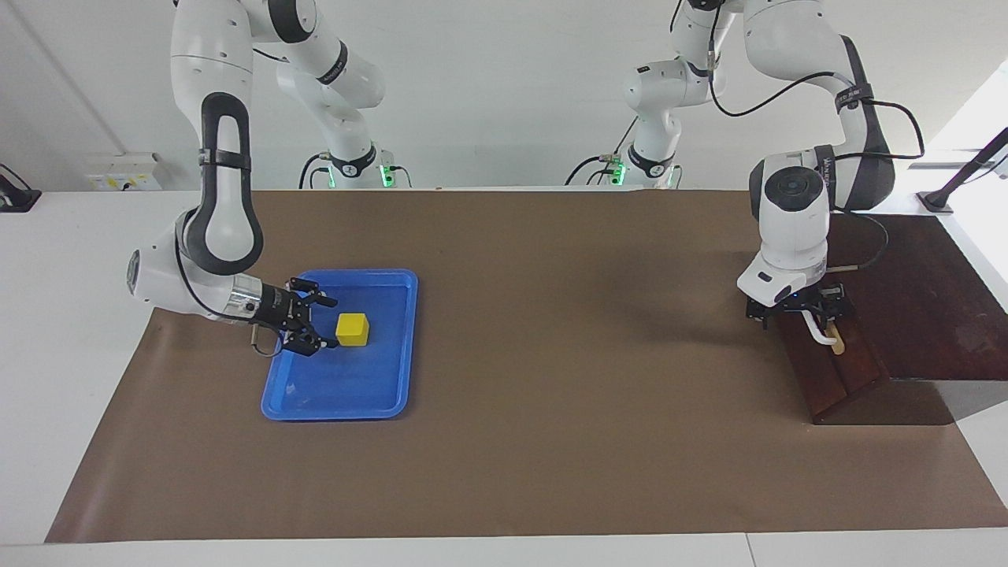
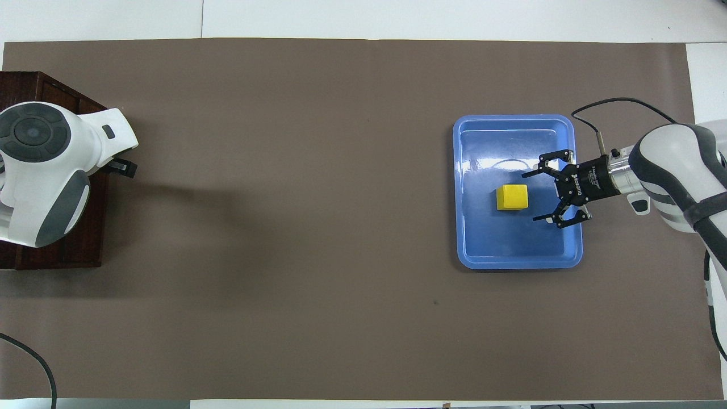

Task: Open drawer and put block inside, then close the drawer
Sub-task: 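Reach the right gripper over the yellow cube while the left gripper pulls the drawer, then grasp the yellow cube with the right gripper while the left gripper withdraws, then lift the cube toward the left gripper while the left gripper approaches it, then grasp the cube with the left gripper and open the right gripper, then lower the cube into the open drawer with the left gripper while the right gripper retracts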

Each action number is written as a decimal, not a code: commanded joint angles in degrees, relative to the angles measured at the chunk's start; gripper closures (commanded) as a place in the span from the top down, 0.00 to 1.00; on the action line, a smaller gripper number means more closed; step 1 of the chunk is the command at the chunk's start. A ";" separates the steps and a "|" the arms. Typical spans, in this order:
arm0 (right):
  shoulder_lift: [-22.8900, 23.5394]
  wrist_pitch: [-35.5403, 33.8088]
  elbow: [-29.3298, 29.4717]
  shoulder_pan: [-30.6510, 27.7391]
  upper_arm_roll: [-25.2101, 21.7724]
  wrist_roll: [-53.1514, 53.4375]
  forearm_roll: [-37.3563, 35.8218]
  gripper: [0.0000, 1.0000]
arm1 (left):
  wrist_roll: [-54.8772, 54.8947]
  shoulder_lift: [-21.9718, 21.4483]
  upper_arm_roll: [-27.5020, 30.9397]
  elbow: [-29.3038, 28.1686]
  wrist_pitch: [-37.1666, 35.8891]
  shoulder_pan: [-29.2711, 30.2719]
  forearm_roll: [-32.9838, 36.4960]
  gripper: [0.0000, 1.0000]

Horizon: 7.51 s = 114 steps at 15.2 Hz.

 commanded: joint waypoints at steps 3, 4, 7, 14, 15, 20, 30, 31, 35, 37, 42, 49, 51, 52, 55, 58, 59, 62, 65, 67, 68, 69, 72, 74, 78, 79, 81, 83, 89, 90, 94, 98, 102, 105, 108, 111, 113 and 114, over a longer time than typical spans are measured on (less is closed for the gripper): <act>-1.09 1.30 -1.81 0.53 0.19 -1.75 1.59 1.00 | -3.78 0.56 -0.23 -1.45 1.77 -0.43 1.27 1.00; -1.09 1.39 -1.90 1.05 0.19 -1.84 1.59 1.00 | -4.49 0.56 -0.32 -2.24 2.12 -0.44 1.27 1.00; -1.18 1.65 -2.34 1.14 0.19 -2.28 1.59 1.00 | -6.59 0.73 -0.49 -2.16 2.65 -0.61 1.01 1.00; -1.35 2.97 -3.13 1.06 0.19 -4.04 1.59 0.92 | -14.07 0.82 -0.58 -0.32 -0.24 -10.53 -4.53 1.00; -1.35 3.06 -3.13 1.06 0.19 -4.04 1.59 0.81 | -14.17 0.82 -0.58 0.04 -1.21 -11.85 -4.71 1.00; -1.26 3.06 -2.69 1.06 0.19 -3.95 1.59 0.00 | -14.17 0.82 -0.50 0.48 -2.53 -12.83 -6.73 1.00; -1.09 -2.73 6.08 3.59 0.80 2.09 1.59 0.00 | -22.84 -1.37 -0.67 13.93 -21.25 -13.87 -26.05 1.00; -1.18 -3.09 8.01 5.35 0.81 4.90 1.59 0.00 | -26.35 -1.46 -0.67 14.01 -22.30 -15.10 -26.76 1.00; -1.61 -3.18 13.38 12.12 0.89 15.10 1.67 0.00 | -46.98 -1.64 -0.76 14.28 -22.84 -19.68 -28.43 1.00; -3.10 -2.57 13.65 16.06 0.89 19.32 1.94 0.00 | -61.99 -1.81 -0.85 13.93 -21.70 -20.47 -32.55 1.00; -4.52 -1.86 13.83 22.66 0.89 27.58 4.22 0.00 | -92.33 -0.59 -0.85 15.41 -18.79 -27.14 -34.77 1.00; -4.60 4.47 13.74 28.13 0.98 35.42 5.80 0.00 | -121.56 4.52 -0.93 20.45 -12.39 -32.41 -39.69 1.00; -4.60 4.47 13.74 28.21 0.98 36.39 6.07 0.00 | -125.59 4.60 -0.85 19.55 -11.76 -33.66 -39.69 1.00; -4.60 4.55 13.74 28.48 0.98 36.39 6.59 0.00 | -127.79 5.30 -0.67 20.33 -12.20 -33.74 -39.69 1.00; -4.60 4.64 13.83 28.66 0.98 36.39 7.04 0.00 | -130.35 9.16 -0.67 21.39 -10.63 -35.06 -38.72 1.00; -4.60 4.47 13.83 28.65 0.98 36.39 7.04 0.00 | -132.81 10.66 -0.58 22.28 -9.04 -35.94 -37.84 1.00; -4.60 4.38 13.83 28.57 0.98 36.39 7.04 0.00 | -133.25 10.67 -0.67 22.28 -8.17 -36.03 -37.49 1.00; -4.60 4.38 13.83 28.57 0.89 36.31 7.04 0.00 | -133.26 10.67 -0.67 22.27 -8.07 -36.21 -37.49 1.00; -4.60 4.38 13.83 28.39 0.89 36.30 7.04 0.00 | -133.17 10.67 -0.67 22.45 -8.07 -36.38 -36.62 0.76; -4.60 4.29 13.92 28.30 0.89 36.22 7.04 0.00 | -133.17 10.58 -0.85 22.45 -7.90 -37.34 -35.12 0.47; -4.60 4.29 13.92 28.30 0.89 36.13 7.04 0.00 | -133.08 10.58 -0.85 22.36 -7.98 -37.61 -35.12 0.27; -4.60 4.20 13.92 28.13 0.89 36.13 7.04 0.00 | -133.00 10.49 -0.85 22.36 -8.07 -37.61 -35.12 0.14; -4.60 4.20 13.92 28.04 0.89 36.04 7.04 0.00 | -132.91 10.49 -0.85 22.45 -8.16 -37.61 -35.03 0.00; -4.60 4.12 13.92 27.95 0.89 36.04 7.04 0.00 | -132.91 10.49 -0.85 22.45 -8.42 -37.61 -35.03 0.00; -5.22 3.94 13.92 27.86 0.63 37.09 8.35 1.00 | -132.91 10.49 -0.85 22.45 -8.25 -37.61 -35.12 0.00; -5.39 3.85 13.83 27.86 0.54 37.10 8.35 1.00 | -132.91 10.49 -0.85 22.45 -8.25 -37.61 -35.12 0.00; -5.40 3.85 13.92 27.78 0.45 37.18 8.35 1.00 | -132.73 10.49 -0.85 22.45 -8.34 -37.61 -35.03 0.00; -5.40 3.85 13.92 27.78 0.28 37.10 8.01 1.00 | -131.86 9.97 -0.76 22.45 -10.17 -37.26 -33.55 0.00; -8.11 0.17 14.45 23.22 0.10 28.77 -0.33 1.00 | -111.68 5.05 -0.14 25.17 -25.55 -29.63 -32.04 0.00; -8.82 -1.49 14.45 21.81 0.10 25.44 -1.39 1.00 | -106.24 3.65 -0.23 25.09 -27.04 -26.13 -32.04 0.00; -10.05 -9.57 16.63 16.62 0.10 10.51 -10.42 1.00 | -82.51 1.44 -0.23 24.82 -31.09 -11.98 -32.48 0.00; -12.33 -15.47 17.87 13.54 0.10 -6.98 -20.63 1.00 | -62.12 1.44 -0.23 23.69 -28.91 0.50 -32.31 0.00; -15.14 -18.55 17.87 10.38 0.01 -21.05 -26.35 1.00 | -58.11 -0.40 -0.14 18.61 -23.82 5.98 -32.48 0.00; -17.78 -19.00 17.79 9.59 0.10 -34.40 -33.37 1.00 | -65.74 -4.61 0.03 8.16 -15.57 6.68 -32.39 0.00; -20.68 -19.26 17.79 9.49 0.19 -44.79 -39.00 1.00 | -65.76 -8.05 -0.05 1.01 -12.29 8.44 -32.39 0.64; -23.67 -20.05 17.17 9.49 0.89 -52.00 -42.00 1.00 | -67.16 -7.09 0.03 4.68 -13.86 7.65 -32.39 1.00; -24.38 -21.62 17.08 8.88 0.98 -53.95 -42.01 1.00 | -73.98 -5.69 -0.66 9.24 -16.85 7.04 -32.22 1.00; -24.38 -21.81 17.00 8.10 1.07 -55.09 -42.01 1.00 | -78.98 -4.64 -0.76 11.27 -18.08 3.73 -32.13 1.00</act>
